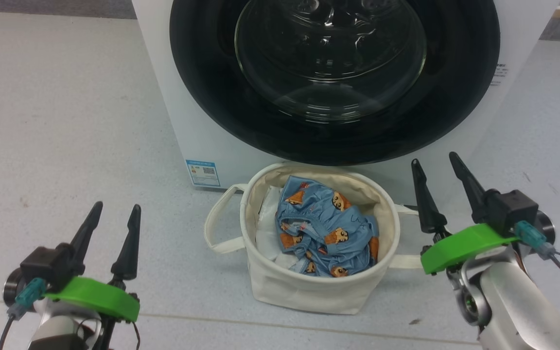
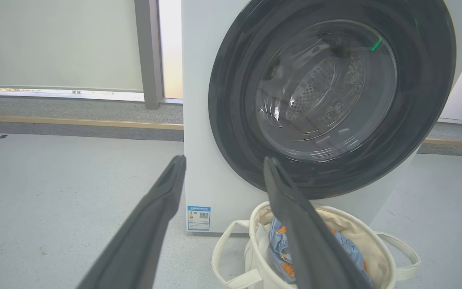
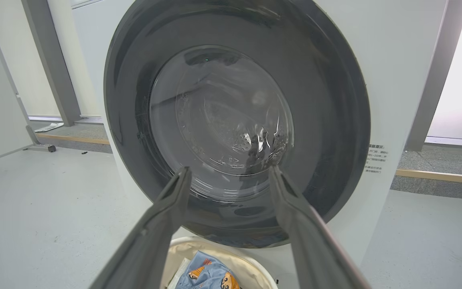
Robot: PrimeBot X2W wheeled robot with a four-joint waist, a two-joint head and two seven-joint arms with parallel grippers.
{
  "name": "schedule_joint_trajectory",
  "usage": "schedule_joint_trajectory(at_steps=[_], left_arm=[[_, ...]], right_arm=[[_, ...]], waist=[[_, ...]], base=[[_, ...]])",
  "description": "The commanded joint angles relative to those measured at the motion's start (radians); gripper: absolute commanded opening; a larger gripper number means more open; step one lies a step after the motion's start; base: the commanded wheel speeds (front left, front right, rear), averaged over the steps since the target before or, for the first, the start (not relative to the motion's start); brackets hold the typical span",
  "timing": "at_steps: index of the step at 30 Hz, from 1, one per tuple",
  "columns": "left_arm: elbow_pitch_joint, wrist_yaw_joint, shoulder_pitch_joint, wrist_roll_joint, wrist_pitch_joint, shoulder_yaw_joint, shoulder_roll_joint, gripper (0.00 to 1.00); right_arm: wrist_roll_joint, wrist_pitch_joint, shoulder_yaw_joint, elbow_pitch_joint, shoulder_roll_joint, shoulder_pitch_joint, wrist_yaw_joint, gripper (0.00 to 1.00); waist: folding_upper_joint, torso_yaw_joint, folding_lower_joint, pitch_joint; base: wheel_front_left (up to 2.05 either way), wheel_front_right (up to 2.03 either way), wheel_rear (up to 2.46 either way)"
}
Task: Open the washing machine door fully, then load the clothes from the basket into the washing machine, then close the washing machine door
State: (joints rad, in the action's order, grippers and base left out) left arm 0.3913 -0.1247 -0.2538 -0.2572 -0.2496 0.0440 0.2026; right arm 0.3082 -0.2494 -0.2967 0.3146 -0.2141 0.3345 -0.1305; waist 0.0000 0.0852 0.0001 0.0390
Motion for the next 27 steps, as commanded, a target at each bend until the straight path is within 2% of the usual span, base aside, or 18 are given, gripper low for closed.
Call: schedule_joint_trajectory(at_steps=[1,27], left_arm=[[-0.035,-0.005,-0.049,-0.001,-0.012,-0.043,0.032,1.0],[-0.054,-0.004,-0.055,0.008,-0.012,-0.064,0.028,1.0]], right_arm=[[-0.007,-0.012,-0.001,-0.023,-0.006,0.027,0.0,1.0],[-0.027,-0.012,0.071,-0.042,0.003,0.004,0.0,1.0]], waist=[[0.0,0.0,-0.0001,0.0],[0.0,0.002,-0.0001,0.022]], base=[[0.0,0.0,0.0],[0.0,0.0,0.0]])
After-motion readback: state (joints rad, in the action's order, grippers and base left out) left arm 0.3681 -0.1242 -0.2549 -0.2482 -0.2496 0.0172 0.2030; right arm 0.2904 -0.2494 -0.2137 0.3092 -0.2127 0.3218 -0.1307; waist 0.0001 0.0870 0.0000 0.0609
